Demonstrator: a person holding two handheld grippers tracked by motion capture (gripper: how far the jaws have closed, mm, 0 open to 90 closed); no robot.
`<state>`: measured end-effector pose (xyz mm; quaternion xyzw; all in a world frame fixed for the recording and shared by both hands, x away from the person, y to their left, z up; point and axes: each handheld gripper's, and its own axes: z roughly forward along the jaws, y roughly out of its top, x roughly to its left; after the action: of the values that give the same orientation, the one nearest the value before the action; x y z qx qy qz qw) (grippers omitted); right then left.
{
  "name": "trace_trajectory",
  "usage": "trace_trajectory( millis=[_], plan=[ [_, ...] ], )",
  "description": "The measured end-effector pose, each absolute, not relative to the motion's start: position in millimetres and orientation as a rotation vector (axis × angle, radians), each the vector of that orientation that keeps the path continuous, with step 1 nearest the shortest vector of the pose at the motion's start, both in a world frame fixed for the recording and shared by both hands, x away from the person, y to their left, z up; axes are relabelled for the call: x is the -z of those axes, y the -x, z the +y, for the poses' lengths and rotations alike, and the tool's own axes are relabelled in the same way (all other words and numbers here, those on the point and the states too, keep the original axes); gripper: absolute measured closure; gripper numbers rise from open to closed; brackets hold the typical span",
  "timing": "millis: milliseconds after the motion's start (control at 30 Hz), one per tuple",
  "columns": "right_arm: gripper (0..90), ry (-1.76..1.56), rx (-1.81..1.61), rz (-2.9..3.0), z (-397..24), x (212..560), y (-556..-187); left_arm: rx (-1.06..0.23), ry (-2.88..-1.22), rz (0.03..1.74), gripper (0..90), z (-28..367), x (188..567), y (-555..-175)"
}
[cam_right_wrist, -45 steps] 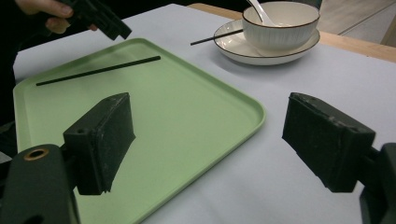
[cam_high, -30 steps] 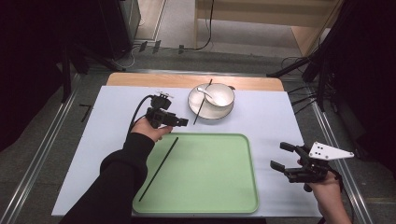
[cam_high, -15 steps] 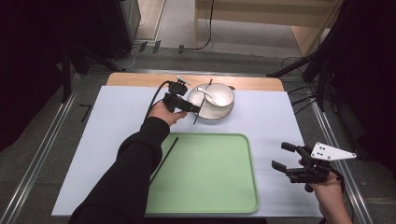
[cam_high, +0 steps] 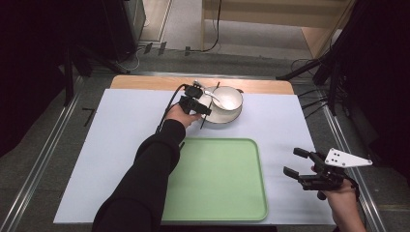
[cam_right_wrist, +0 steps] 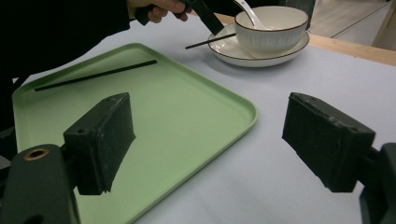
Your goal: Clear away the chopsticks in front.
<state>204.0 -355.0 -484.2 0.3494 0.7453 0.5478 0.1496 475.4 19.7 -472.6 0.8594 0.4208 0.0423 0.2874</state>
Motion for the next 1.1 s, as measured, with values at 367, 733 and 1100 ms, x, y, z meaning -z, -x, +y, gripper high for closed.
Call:
trace_trajectory(
  millis=[367,733,1100],
  plan=[
    [16.9,-1.002,-1.576,2.142,-355,484,-204,-0.113,-2.287,1.185,69.2,13,487,-483],
    [16.9,-1.002,-1.575,2.142,-355,484,-204,-0.122,-2.256,1.285,83.5,12,493,-487],
    [16.9,-1.005,-1.579,2.14,-356,483,-203,-0.106,-2.196,1.353,85.9,28,477,-490]
  ],
)
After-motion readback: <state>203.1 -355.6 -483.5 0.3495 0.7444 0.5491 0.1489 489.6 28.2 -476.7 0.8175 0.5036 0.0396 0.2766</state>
